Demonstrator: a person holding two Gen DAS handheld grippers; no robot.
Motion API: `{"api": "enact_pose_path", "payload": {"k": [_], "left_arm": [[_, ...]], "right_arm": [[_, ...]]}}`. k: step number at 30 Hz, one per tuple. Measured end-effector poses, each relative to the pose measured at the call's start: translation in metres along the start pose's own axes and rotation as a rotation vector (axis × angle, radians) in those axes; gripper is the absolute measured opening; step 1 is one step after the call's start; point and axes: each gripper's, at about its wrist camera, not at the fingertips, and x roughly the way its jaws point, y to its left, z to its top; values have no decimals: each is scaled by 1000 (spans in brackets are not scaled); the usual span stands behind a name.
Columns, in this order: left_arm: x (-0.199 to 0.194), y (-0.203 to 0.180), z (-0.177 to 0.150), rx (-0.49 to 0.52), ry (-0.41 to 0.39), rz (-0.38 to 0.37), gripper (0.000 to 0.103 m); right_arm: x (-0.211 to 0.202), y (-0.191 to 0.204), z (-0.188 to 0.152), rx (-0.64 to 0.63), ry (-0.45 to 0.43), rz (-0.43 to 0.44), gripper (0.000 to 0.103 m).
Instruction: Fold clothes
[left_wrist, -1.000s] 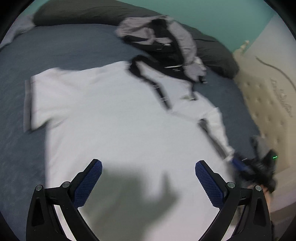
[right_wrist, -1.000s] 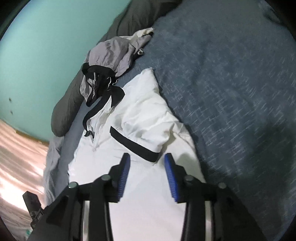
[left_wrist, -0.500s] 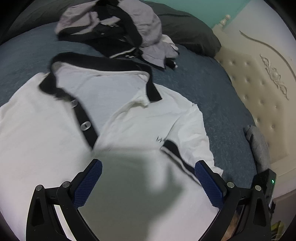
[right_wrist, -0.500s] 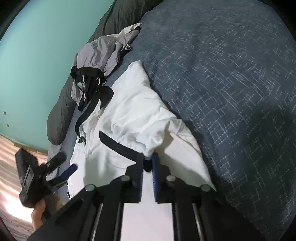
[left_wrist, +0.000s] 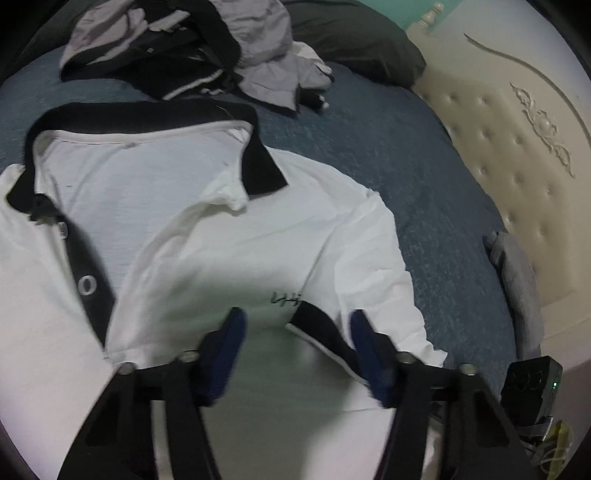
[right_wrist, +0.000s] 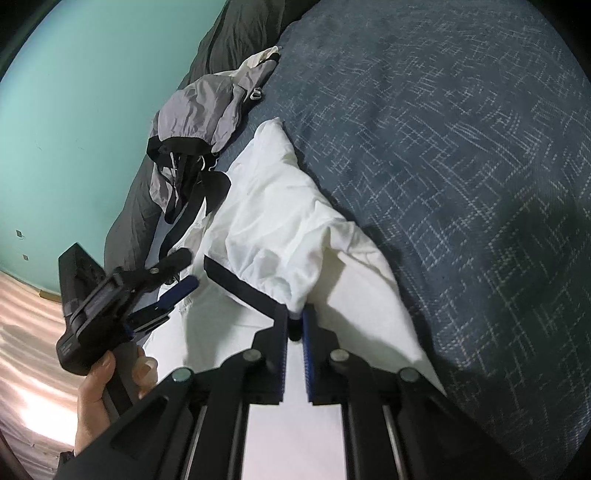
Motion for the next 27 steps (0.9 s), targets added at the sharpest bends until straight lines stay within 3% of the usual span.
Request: {"api": "enact_pose_path", "payload": {"k": [2,4,5,8,10,17,27], "left_arm": [[5,-3,1,15,9,-5,50],[7,-5,2,23,13,-3,40],[8,-5,2,25,16,-7,29],[11,-9,3,55,28,-9,10],[10,-13,3,78,30,-7,6],[0,-12,8,80,7,18,5],[6,1,8,55,25,51,5]], "right_arm": [[1,0,0,1,-1,2,7],[1,-1,0,1,0,4,7],[2,-1,0,1,1,5,7],[2,-1,-1,0,1,7,7],[1,-1,-2,4,-2,10,7],[-6,0,-6,47,-25,55,6],[5,-2,-22,77,17,79,7]]}}
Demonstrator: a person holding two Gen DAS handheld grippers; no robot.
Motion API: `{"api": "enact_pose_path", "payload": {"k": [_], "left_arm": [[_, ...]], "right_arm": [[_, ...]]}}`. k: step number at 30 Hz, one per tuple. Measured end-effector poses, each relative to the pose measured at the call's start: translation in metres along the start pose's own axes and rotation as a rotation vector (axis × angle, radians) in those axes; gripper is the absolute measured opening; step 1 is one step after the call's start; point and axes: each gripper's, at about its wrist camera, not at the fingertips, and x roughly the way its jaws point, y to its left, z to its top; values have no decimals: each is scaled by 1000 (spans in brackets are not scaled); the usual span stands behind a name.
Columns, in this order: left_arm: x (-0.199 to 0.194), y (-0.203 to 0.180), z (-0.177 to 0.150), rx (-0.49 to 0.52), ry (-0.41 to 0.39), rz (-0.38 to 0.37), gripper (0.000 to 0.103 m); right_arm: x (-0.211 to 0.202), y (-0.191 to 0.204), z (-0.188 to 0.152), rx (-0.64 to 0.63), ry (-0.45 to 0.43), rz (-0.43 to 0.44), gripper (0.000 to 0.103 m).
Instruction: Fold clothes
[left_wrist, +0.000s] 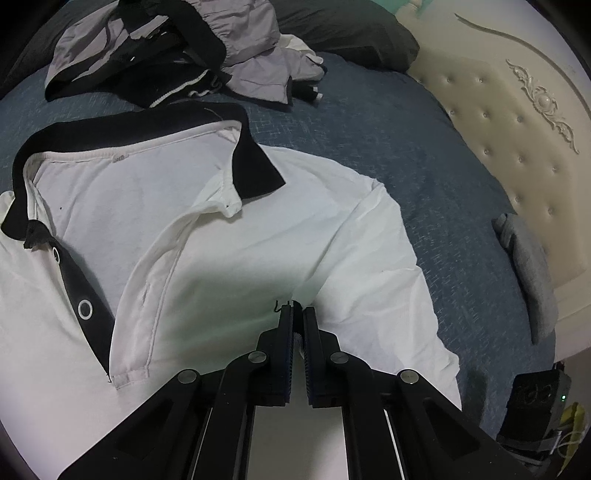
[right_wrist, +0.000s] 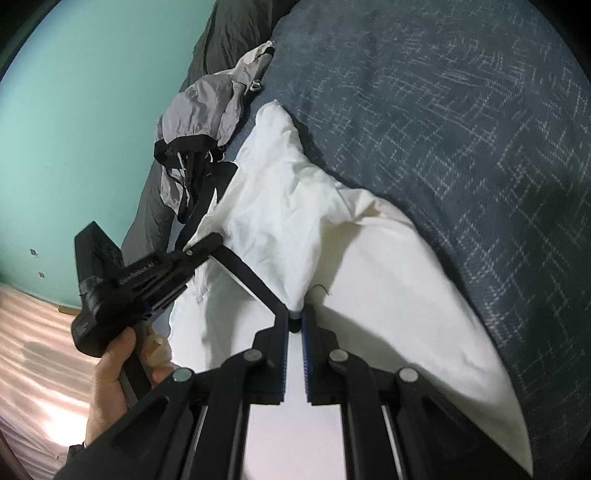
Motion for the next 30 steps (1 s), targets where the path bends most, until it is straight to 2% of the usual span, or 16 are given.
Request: {"api": "enact_pose_path", "payload": {"k": [2,12,13,15,17,18,20,24,27,30], "left_arm": [[0,4,0,-15,-2,5,5],[-2,8,-3,-51,-6,8,7],[-5,8,-4,-58,-11,9,9],[-14,8,-8,-72,-28,11,23],[-28,6,-17,-91,-59,8,32],[-36,4,-22,-96,-73,7,42],[-46,-2,-34,-91,-89,9,56],[-49,-19,-60,-93,-59,-43,60],[-38,-39,-75,-53,-28,-73,60],[-23,-43,-80,-71,-4,-92,59]], "right_arm": [[-1,1,2,-5,9,3,9],[-51,3,31,-148,-107,-220,13],[-51,4,34,-164,-109,-238,14],[-48,6,39,-196,-98,-267,14],[-42,6,44,-226,-75,-287,15],[-39,6,46,-235,-54,-287,15],[-32,4,49,-247,-16,-284,15],[-28,2,51,-260,5,-283,15],[-23,7,52,-303,22,-289,15],[-18,11,52,-340,39,-287,15]]}}
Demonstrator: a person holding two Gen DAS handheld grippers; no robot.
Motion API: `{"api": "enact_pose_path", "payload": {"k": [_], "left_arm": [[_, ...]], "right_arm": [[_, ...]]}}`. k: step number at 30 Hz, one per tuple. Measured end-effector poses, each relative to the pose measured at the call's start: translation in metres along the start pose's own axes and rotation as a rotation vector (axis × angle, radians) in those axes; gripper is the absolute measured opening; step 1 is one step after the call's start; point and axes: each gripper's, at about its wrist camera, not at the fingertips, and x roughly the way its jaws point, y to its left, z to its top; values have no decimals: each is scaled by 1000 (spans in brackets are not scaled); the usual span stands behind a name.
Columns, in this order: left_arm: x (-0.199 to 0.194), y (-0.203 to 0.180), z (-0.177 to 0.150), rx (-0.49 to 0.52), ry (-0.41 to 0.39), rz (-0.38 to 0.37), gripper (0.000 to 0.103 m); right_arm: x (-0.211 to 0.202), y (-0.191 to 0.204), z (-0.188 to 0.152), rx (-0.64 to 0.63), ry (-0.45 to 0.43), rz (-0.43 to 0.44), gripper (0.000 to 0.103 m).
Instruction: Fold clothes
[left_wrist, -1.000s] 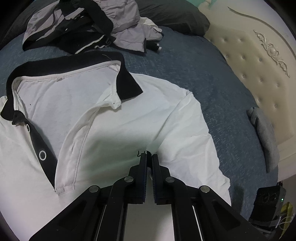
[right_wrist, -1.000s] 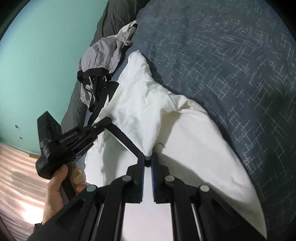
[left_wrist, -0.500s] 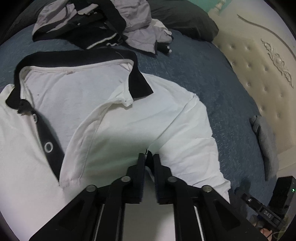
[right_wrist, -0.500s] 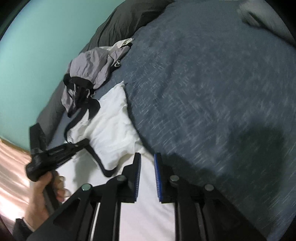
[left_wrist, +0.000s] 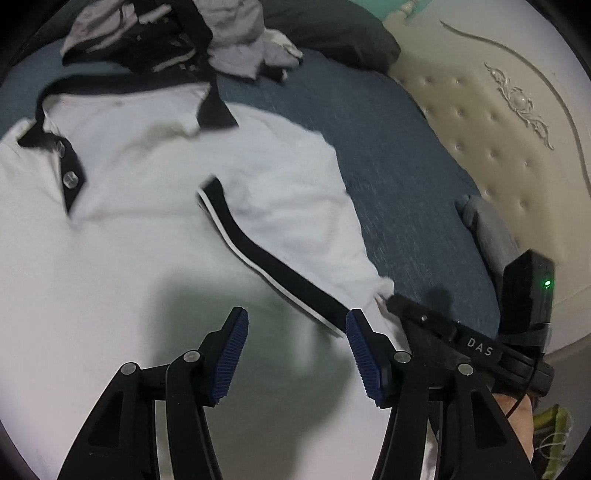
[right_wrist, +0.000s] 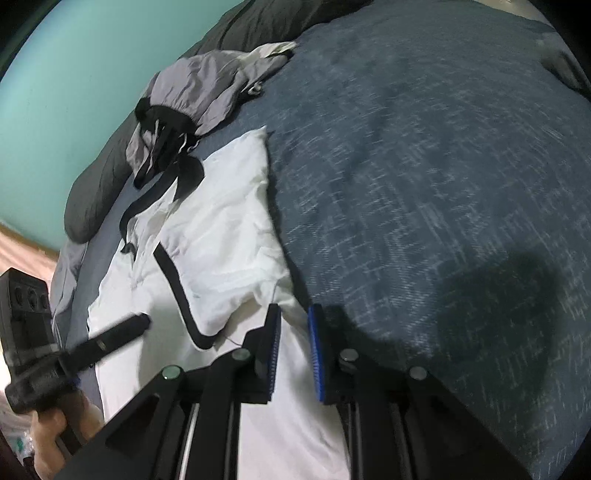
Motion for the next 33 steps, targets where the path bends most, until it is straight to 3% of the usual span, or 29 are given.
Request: {"api": "enact_pose_path", "payload": {"k": [5,10,20,24,30,32,33], "left_arm": [[7,7,-2,-77,-3,-56,59],[10,1,-5,-90,0,-90,59],[21,-4,-7,-111,-1,-77,58],[22,-6,-8,-100,1,-71,38],[24,-9,-8,-86,15,-72,7],[25,-9,-7,-80,17,-73,2],[25,-10,-7,-78,17,-73,2]], "right_arm": [[1,1,1,-52,10,-14,15],[-3,4,4,-89,7,-27,15],[4,7,8,-121,35,-24,17],[7,10,8,-150,37,-15,23],[11,13,5,-182,32,6,23],[12,12,5,-190,32,9,22],[11,11,4,-196,29,13,17]]}}
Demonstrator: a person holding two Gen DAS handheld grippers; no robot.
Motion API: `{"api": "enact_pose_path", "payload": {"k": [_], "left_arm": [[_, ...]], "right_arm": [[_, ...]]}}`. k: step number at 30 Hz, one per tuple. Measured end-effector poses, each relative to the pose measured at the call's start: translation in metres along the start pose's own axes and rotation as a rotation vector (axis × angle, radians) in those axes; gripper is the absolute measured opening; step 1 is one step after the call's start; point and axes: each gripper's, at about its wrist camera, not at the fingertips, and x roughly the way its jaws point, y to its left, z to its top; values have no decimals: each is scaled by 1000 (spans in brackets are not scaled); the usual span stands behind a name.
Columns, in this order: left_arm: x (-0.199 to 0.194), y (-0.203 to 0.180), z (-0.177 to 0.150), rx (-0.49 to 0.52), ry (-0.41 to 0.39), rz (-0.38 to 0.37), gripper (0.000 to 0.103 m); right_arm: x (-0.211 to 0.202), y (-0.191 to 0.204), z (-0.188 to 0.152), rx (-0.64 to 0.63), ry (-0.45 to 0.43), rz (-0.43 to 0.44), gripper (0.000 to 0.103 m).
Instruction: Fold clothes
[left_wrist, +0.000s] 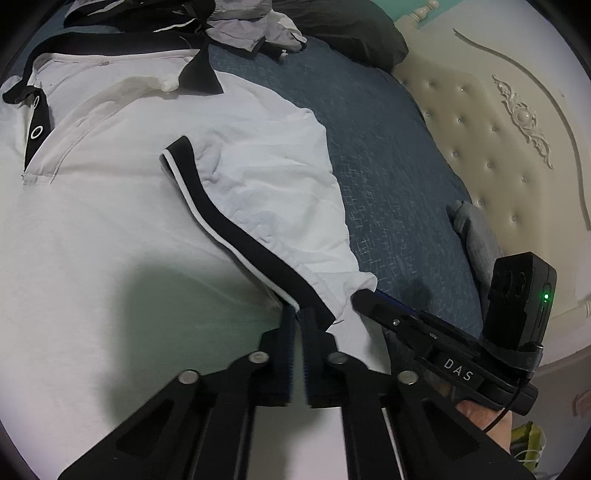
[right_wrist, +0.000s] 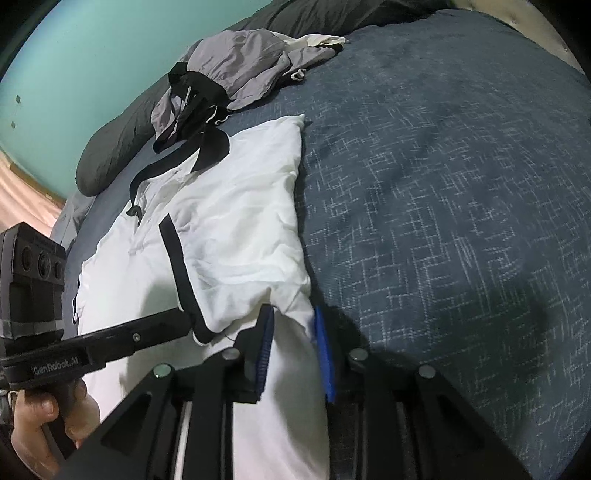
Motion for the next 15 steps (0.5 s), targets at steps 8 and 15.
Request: {"api": "enact_pose_path", "payload": {"k": [8,15], "left_arm": [[-1,2,-1,-5,10,23,1],[2,4,-3,-15,36,27,1]], "right_arm": [[-4,-8,-2,22,4,13,8],[-3,-17,-5,39,39,8,7]]}}
